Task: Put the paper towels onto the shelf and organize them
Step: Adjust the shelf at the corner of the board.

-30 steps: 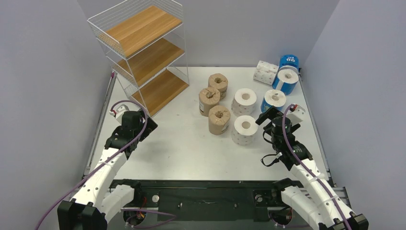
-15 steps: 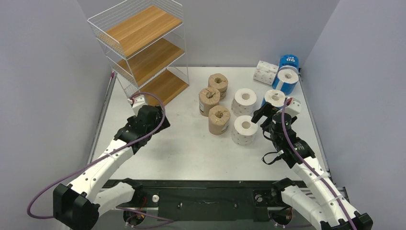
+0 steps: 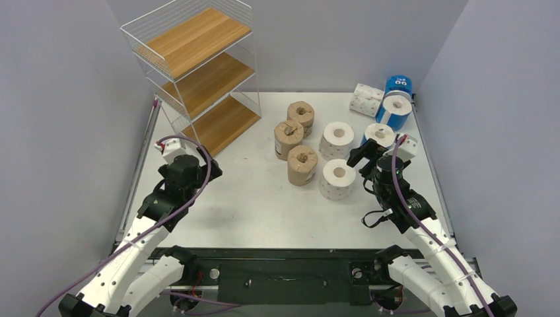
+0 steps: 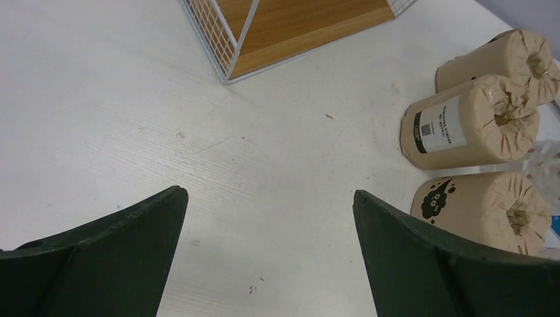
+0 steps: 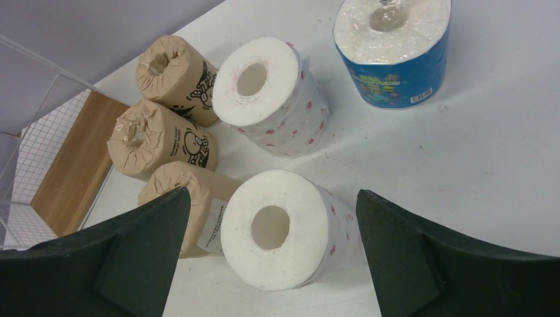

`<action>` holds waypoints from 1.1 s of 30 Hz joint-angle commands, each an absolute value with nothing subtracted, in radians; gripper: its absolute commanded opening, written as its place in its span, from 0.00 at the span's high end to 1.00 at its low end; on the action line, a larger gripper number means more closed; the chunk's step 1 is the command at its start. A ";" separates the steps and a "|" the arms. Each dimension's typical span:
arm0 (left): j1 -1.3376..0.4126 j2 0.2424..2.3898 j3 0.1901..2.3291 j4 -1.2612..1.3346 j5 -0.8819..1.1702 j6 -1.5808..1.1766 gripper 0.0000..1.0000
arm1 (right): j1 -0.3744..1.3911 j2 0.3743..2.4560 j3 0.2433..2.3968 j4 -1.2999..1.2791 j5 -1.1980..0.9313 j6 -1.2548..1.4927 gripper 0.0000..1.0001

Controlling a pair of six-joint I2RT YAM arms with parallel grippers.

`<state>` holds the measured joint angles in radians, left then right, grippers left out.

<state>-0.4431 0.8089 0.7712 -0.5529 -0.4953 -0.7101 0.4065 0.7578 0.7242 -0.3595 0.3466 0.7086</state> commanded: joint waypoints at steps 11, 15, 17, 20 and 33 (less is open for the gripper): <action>-0.352 0.793 0.945 -0.389 -0.573 -0.575 0.03 | 0.410 0.844 0.763 -0.297 0.219 0.642 0.11; -0.338 0.807 0.987 -0.313 -0.581 -0.495 0.01 | 0.410 0.854 0.766 -0.284 0.181 0.652 0.12; -0.326 0.838 1.018 -0.301 -0.586 -0.487 0.02 | 0.411 0.860 0.767 -0.282 0.170 0.656 0.12; -0.293 0.891 1.061 -0.298 -0.562 -0.479 0.11 | 0.412 0.860 0.764 -0.281 0.161 0.658 0.12; -0.186 1.117 1.187 -0.197 -0.437 -0.434 0.26 | 0.416 0.811 0.742 -0.278 0.167 0.650 0.12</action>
<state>-0.2031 1.0882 1.0981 -0.2863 -0.4637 -0.4828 0.4076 0.8333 0.7300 -0.3210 0.1673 0.6552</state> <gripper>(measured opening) 0.753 0.877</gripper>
